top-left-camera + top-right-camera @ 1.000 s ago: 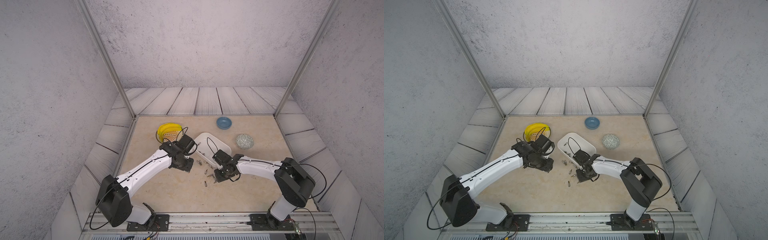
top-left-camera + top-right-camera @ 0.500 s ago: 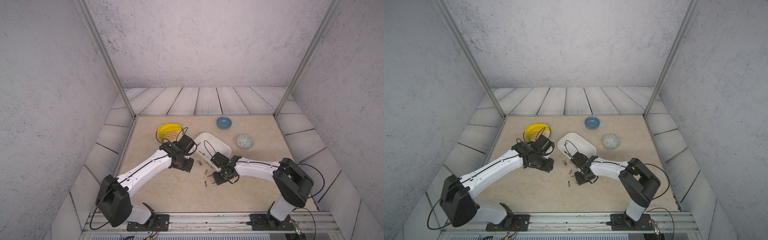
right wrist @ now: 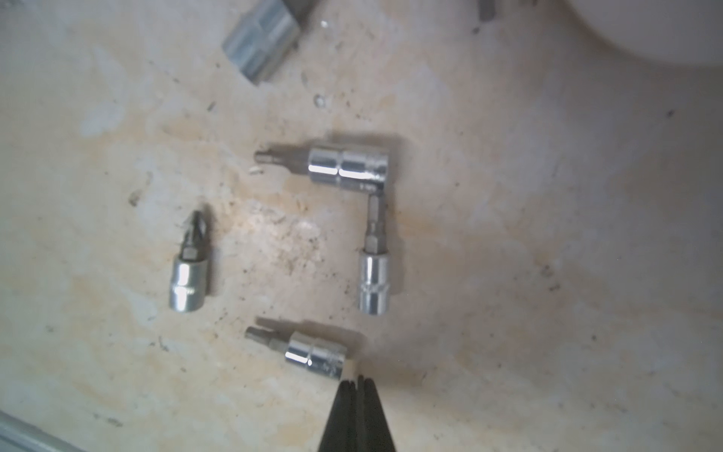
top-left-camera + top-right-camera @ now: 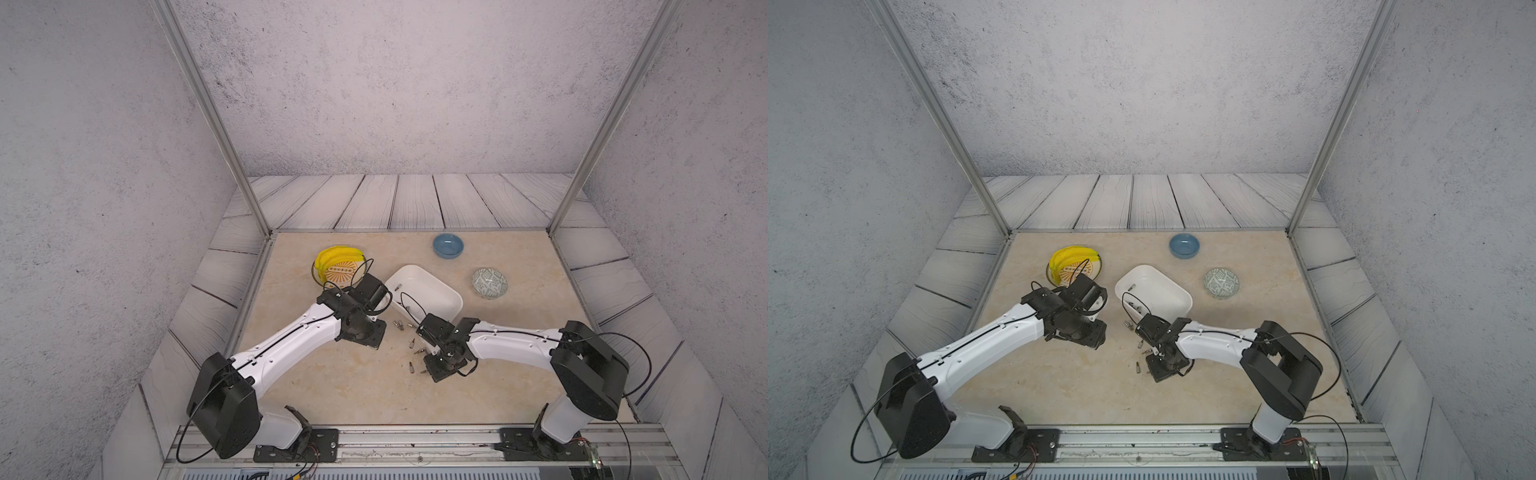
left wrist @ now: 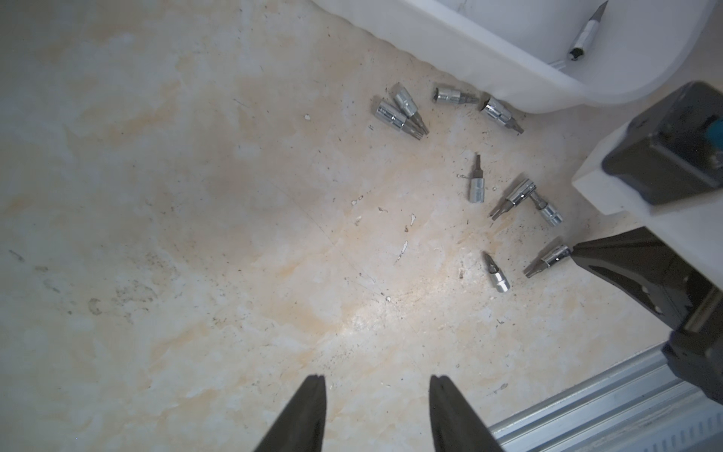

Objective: Put the bit on the desktop into the storage box
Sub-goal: Pick up the screwdriver bit from the center of the board.

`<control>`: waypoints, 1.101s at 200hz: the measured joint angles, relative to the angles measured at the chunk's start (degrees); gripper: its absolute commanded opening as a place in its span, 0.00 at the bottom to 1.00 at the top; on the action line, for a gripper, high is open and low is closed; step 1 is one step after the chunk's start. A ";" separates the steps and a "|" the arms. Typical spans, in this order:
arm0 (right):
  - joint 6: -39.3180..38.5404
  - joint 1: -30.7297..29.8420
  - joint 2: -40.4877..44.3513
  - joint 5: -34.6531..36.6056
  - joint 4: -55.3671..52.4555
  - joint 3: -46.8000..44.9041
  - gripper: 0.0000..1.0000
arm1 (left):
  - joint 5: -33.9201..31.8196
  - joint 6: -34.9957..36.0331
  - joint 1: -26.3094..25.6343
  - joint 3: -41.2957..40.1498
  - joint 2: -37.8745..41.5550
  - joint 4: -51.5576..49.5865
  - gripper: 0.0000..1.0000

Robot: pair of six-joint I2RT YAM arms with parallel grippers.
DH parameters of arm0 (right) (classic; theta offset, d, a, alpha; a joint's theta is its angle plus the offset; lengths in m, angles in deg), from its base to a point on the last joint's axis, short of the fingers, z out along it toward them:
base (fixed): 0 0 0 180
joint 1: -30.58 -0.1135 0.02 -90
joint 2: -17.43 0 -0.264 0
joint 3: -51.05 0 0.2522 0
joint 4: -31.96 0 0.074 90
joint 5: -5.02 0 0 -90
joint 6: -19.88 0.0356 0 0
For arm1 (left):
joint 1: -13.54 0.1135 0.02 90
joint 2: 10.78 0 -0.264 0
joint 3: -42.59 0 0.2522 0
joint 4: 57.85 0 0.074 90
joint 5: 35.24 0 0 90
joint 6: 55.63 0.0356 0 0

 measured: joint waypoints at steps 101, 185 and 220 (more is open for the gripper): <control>2.10 -1.86 0.61 1.16 -0.72 2.34 0.53 | 0.42 -0.11 0.00 -1.29 0.81 0.28 0.48; -1.64 -1.95 -3.56 -1.09 0.87 3.85 0.54 | 0.37 -0.50 0.00 -2.36 1.40 0.22 0.48; -1.79 -1.95 -3.76 -2.14 1.90 3.85 0.54 | 0.22 -0.52 0.00 -2.36 1.42 0.24 0.48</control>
